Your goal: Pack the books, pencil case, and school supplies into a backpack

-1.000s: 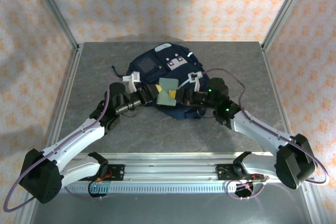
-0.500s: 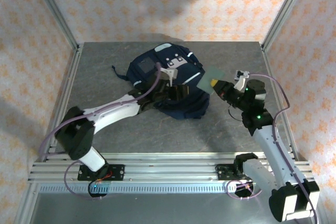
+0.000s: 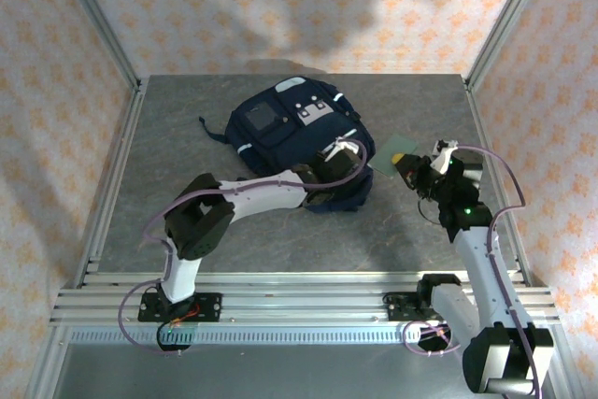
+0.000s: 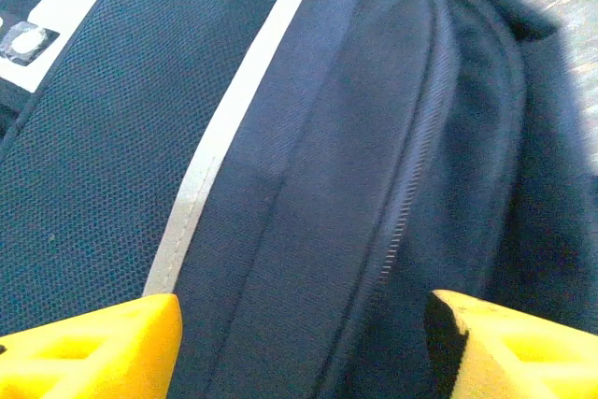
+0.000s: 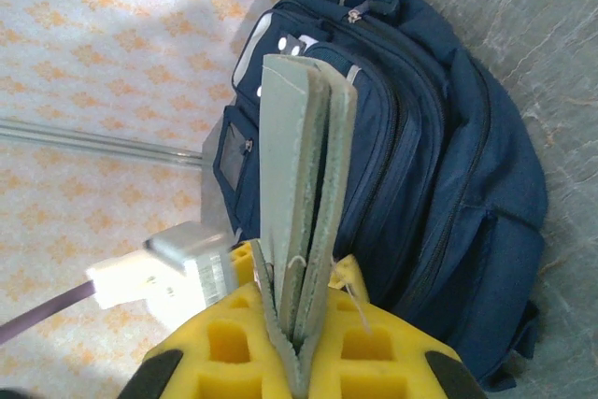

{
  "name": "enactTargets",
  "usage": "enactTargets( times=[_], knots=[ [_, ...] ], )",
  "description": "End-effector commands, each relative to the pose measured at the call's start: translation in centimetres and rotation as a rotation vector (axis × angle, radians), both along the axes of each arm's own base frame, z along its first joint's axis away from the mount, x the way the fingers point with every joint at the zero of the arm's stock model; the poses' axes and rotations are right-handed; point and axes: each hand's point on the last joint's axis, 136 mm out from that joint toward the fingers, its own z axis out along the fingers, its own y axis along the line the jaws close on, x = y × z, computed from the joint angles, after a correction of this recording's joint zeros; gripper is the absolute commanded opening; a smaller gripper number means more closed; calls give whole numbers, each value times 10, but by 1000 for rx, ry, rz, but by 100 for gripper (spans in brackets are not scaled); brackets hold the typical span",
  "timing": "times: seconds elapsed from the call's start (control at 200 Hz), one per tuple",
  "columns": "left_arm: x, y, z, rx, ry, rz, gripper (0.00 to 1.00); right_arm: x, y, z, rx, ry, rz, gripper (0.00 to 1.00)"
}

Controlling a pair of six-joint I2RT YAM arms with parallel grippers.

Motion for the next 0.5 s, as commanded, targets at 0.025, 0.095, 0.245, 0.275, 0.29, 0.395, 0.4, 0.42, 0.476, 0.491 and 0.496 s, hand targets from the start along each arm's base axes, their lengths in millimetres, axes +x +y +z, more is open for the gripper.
enactTargets(
  times=[0.025,0.095,0.245,0.275,0.29,0.395,0.4,0.42,0.476,0.491,0.496],
  knots=[
    [10,21,5,167,-80,44,63,-1,3,13,22,-42,20,0],
    [12,20,6,176,-85,42,44,-1,4,14,23,-44,23,0],
    [14,14,23,154,-97,12,0,-1,4,4,30,-27,19,0],
    [14,13,28,141,-96,3,0,-1,4,0,34,-15,20,0],
    [14,12,30,134,-96,0,0,-1,4,-2,36,-11,21,0],
    [15,12,49,94,-82,-12,0,-2,6,-14,45,17,31,0],
    [15,13,51,92,-83,-10,0,-2,6,-15,46,17,31,0],
    [16,15,56,83,-83,-6,0,-2,7,-16,48,20,33,0],
    [20,20,72,60,-93,7,0,-3,8,-20,59,24,38,0],
    [21,20,74,55,-93,10,0,-2,8,-20,60,23,38,0],
    [21,20,75,54,-93,9,0,-2,8,-21,61,23,38,0]
  ],
)
